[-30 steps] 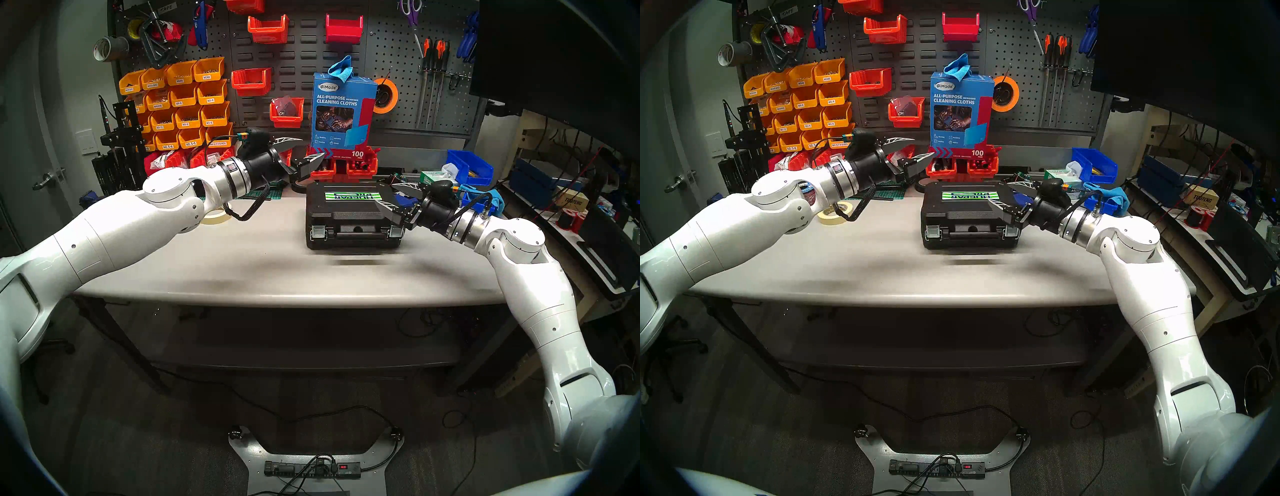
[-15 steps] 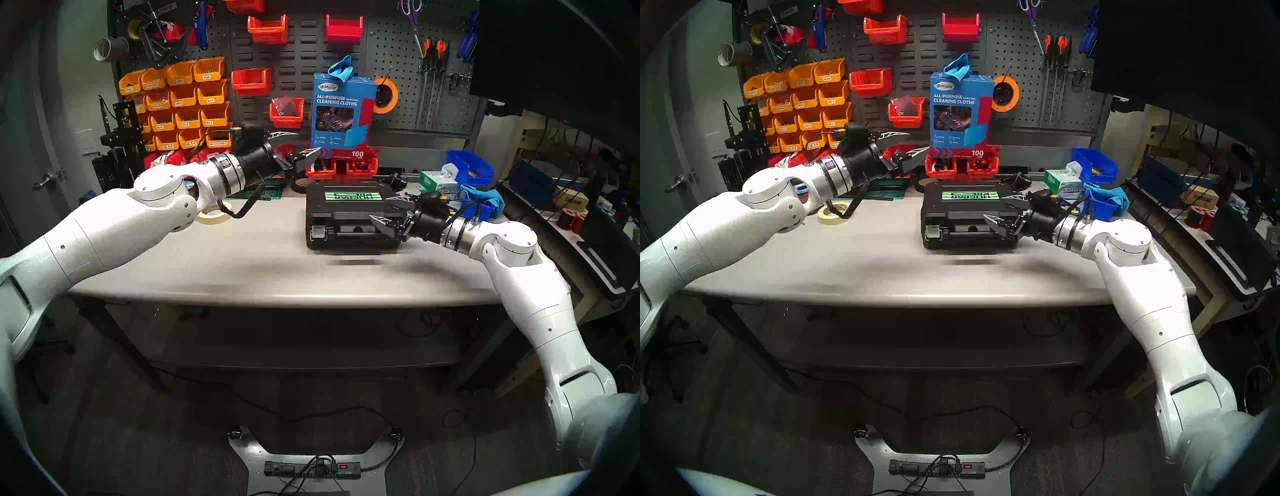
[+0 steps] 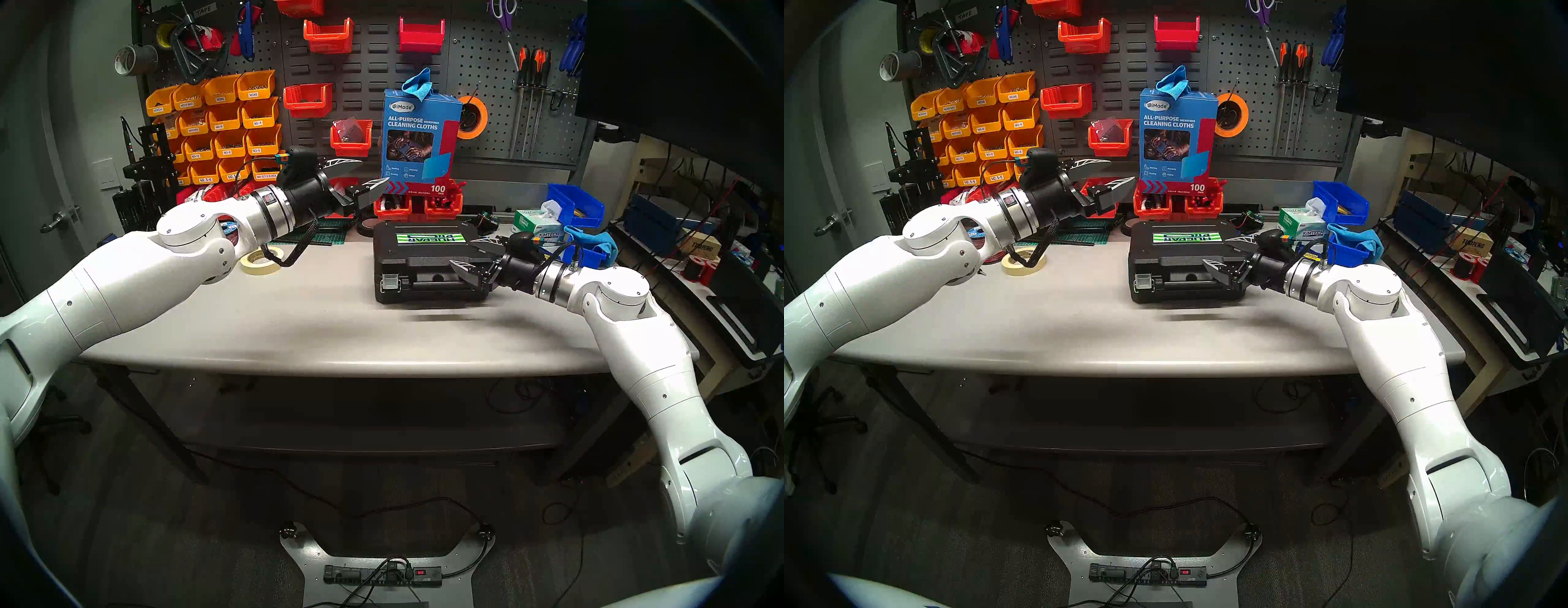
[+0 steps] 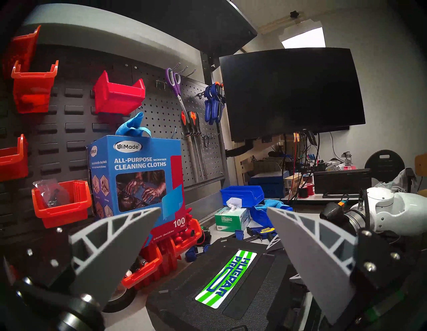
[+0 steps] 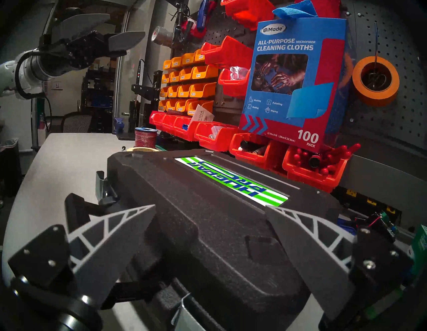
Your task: Open the tool box
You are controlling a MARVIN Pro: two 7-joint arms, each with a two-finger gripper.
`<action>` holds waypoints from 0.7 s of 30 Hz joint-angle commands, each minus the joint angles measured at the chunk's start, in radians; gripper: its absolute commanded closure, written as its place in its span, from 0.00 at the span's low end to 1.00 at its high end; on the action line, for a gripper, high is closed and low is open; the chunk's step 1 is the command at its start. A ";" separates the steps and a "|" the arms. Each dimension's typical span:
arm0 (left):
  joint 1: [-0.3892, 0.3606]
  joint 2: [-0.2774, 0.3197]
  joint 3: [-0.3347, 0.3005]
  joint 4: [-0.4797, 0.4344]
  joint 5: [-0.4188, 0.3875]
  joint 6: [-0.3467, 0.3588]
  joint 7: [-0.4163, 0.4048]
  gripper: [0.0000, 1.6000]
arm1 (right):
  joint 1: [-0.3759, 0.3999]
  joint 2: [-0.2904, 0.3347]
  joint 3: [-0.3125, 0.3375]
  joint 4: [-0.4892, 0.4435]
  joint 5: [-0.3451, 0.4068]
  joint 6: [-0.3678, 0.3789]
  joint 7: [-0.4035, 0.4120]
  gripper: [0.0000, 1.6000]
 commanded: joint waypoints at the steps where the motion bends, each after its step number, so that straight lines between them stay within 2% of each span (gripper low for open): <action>1: -0.021 -0.014 -0.018 0.011 -0.010 -0.005 -0.005 0.00 | 0.080 0.003 0.003 0.008 -0.006 -0.010 0.018 0.00; 11: -0.015 -0.009 -0.020 0.002 -0.018 -0.010 -0.011 0.00 | 0.147 -0.005 -0.001 0.046 -0.025 -0.013 0.053 0.00; 21: -0.009 0.006 -0.022 -0.015 -0.029 -0.014 -0.006 0.00 | 0.143 -0.007 -0.007 0.050 -0.038 -0.002 0.082 0.00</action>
